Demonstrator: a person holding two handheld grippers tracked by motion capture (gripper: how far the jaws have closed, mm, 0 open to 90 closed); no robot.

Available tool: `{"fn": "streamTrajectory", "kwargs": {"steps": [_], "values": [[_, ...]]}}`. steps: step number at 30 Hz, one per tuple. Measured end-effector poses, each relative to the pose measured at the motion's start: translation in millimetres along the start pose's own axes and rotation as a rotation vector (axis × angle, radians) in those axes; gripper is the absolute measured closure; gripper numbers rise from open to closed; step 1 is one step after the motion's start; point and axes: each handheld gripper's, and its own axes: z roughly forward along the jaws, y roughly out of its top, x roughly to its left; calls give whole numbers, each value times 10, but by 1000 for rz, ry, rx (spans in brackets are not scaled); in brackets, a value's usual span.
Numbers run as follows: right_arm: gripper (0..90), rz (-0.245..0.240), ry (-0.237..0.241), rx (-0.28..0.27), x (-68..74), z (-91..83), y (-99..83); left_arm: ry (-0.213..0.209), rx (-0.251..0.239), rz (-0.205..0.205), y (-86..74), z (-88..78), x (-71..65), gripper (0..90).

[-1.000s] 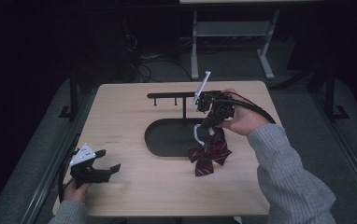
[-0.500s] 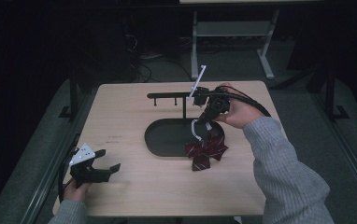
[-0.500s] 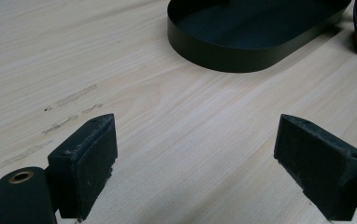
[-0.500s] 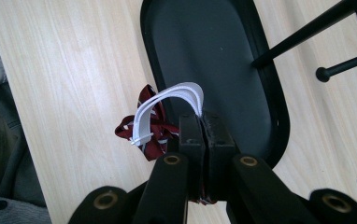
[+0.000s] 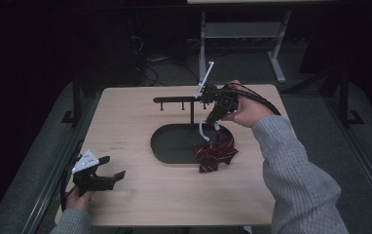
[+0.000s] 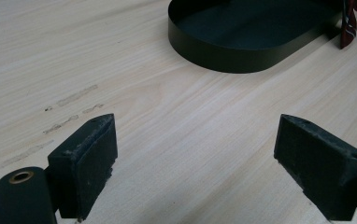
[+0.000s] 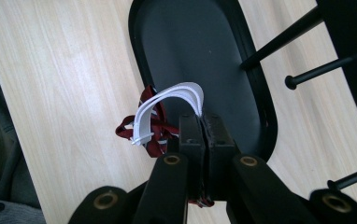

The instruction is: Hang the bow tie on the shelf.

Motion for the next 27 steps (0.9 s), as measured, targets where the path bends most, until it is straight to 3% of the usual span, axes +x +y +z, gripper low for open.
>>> {"fn": "streamTrajectory", "kwargs": {"steps": [27], "values": [[874, 32, -11, 18, -229, -55, 108, -2, -2, -4, 1, -2, 0, 129]]}}
